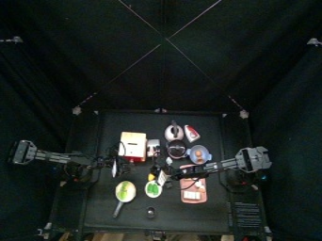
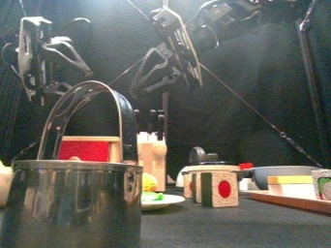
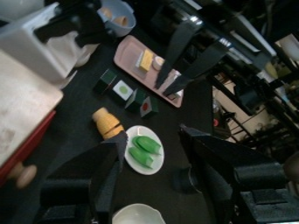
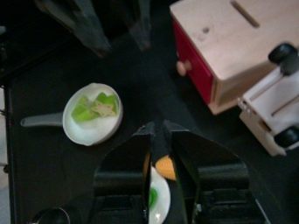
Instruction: Grasp drawer handle
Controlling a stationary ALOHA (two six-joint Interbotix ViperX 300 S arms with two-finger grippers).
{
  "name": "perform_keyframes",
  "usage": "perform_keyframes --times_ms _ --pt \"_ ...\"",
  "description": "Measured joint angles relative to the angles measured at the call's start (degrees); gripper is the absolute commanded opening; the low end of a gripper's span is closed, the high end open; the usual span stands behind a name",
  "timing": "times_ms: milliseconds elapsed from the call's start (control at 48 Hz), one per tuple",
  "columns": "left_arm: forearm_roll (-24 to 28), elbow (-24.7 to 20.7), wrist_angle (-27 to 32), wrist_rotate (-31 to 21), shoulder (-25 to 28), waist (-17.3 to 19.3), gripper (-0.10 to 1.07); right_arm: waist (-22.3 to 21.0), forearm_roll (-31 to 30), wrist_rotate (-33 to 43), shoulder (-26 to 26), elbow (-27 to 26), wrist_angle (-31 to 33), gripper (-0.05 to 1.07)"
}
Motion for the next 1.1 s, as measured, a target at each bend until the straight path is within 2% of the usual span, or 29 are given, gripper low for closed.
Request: perform_keyframes --times_ms 250,458,750,1104 --pt "-9.40 4.31 0.26 0.00 0.62 0.00 0.88 -3.96 -3.08 0.00 0.44 -4.75 -0.88 0.46" --pt "-13.71 7.12 -0.79 0.09 0.70 0.18 0.88 -6.15 -4.57 0.09 2.46 -7.56 -1.14 0.45" --pt "-14.33 7.29 -3.43 0.26 4.04 0.62 0.88 -11.16 -3.60 0.18 7.73 -12.39 -2.99 0.45" --pt "-13.89 7.29 -3.69 0.09 4.57 1.93 0.88 -11.78 -1.58 0.00 10.28 -15.38 -4.31 0.45"
